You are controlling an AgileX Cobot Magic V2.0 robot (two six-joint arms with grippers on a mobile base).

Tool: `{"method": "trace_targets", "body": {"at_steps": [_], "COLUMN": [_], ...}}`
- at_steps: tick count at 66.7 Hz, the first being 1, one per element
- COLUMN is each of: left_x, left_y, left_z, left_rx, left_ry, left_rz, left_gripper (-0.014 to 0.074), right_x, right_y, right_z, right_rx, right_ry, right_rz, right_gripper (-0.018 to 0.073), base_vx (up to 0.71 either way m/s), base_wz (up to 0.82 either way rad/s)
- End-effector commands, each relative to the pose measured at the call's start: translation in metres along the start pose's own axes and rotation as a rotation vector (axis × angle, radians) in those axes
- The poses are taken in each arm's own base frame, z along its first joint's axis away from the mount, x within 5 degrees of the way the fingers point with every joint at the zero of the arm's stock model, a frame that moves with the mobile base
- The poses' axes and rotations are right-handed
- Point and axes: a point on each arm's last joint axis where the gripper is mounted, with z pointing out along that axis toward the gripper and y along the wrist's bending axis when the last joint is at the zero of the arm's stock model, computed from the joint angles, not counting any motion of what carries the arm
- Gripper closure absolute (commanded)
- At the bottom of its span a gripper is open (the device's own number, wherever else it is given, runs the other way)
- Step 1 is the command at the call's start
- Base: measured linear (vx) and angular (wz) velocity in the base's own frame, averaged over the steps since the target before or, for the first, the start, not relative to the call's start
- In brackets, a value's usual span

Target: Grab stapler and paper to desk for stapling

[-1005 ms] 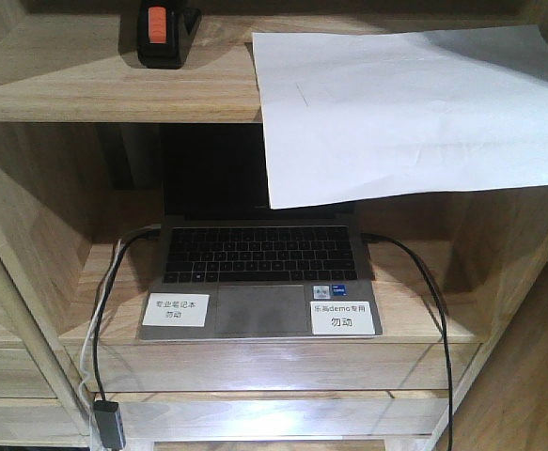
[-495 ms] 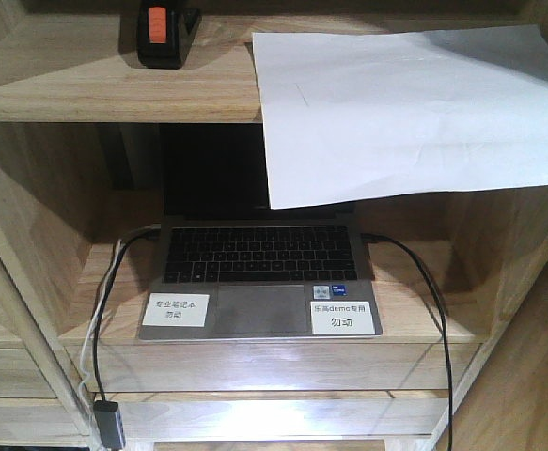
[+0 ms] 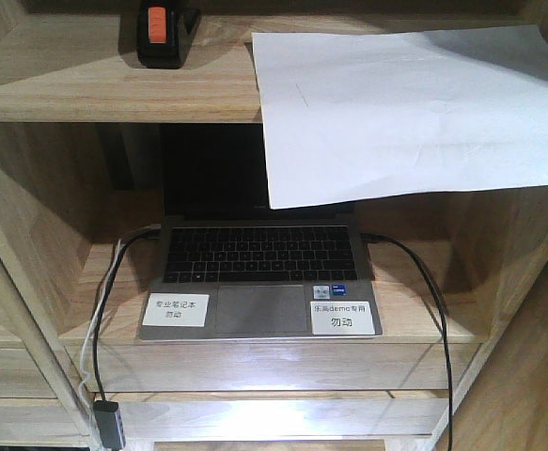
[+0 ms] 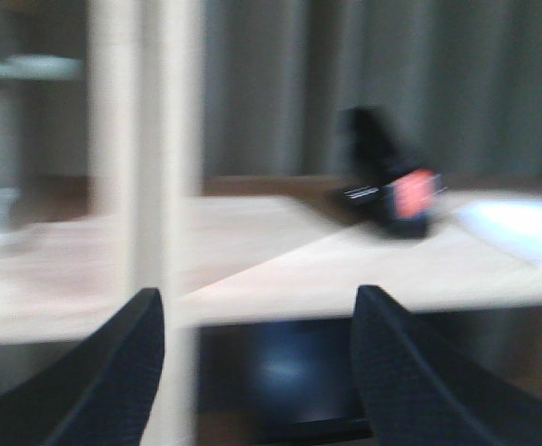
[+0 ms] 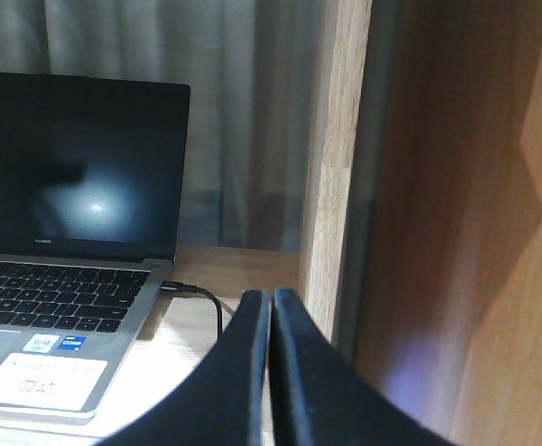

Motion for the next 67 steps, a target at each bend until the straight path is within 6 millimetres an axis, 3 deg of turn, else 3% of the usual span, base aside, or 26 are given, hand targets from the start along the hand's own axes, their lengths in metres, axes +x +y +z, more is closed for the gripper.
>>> {"method": "trace_targets", "body": {"at_steps": [1, 23, 38, 48, 67], "left_x": [-0.019, -0.042, -0.062, -0.084, -0.118], "left_y": [-0.004, -0.029, -0.046, -0.063, -0.080], "left_z": [0.015, 0.076, 0.128, 0.166, 0.219], "left_rx": [0.032, 0.175, 0.222, 0.261, 0.308], "left_ry": [-0.077, 0.030, 0.047, 0.025, 0.047], "left_rz": [-0.073, 0.042, 0.063, 0.055, 0.057], "left_gripper": [0.0165, 0.0165, 0.0164, 0.0157, 0.0103], "right_x": [0.001, 0.001, 0.001, 0.001, 0.001], "right_y": [0.001, 0.001, 0.001, 0.001, 0.001], "right_z": [0.000, 0.000, 0.000, 0.000, 0.000], "right_rx": [-0.006, -0.006, -0.006, -0.006, -0.006], "right_ry": [-0.057, -0.057, -0.057, -0.057, -0.057], "right_rz": [-0.008, -0.008, -0.008, -0.008, -0.008], "right_gripper": [0.0568, 0.0568, 0.0568, 0.0568, 0.0568], "base_vx": [0.00, 0.00, 0.00, 0.00, 0.00], "base_wz": [0.00, 0.00, 0.00, 0.00, 0.00]}}
